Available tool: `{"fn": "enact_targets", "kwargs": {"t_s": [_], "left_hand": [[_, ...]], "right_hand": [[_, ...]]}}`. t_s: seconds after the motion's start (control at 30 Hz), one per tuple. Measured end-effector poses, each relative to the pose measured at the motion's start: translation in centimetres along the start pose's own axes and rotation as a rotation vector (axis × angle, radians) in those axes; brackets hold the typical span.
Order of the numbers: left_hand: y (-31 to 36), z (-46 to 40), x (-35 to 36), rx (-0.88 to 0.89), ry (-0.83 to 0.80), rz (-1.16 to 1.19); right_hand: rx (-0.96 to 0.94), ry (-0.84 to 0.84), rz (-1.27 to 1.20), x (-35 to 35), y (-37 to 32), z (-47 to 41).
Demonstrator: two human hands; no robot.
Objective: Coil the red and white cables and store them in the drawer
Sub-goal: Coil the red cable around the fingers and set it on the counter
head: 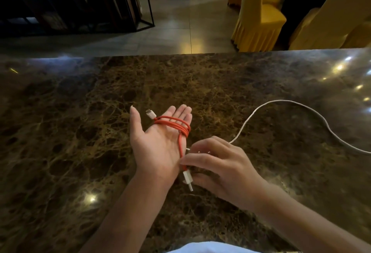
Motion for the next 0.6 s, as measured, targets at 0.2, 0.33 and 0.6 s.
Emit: {"fn": "enact_targets", "kwargs": {"t_s": [0.2,0.33,0.6], "left_hand": [[-0.2,0.2,-0.3,-0.087,0.024,0.107],[-1.1,0.5,-0.4,-0.160,0.054,0.089],[0.6,0.2,-1.3,-0.209,0.030,0.291]], "right_hand": [[0.329,0.115,-0.447,0.2,-0.3,-1.3],[0.428,0.029,-0.481,0.9,-0.7,-1.2],[0.519,-0.151,-0.590,-0.9,-0.3,0.5]]}}
Point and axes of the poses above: each hand's wrist, its own z-axis away from the middle knuckle, its own x-axis out of the palm, y = z × x, the point moved 1 cm from there along -z, towards the middle knuckle, and after that the axes turned 3 degrees about x, right-handed, at the moved point
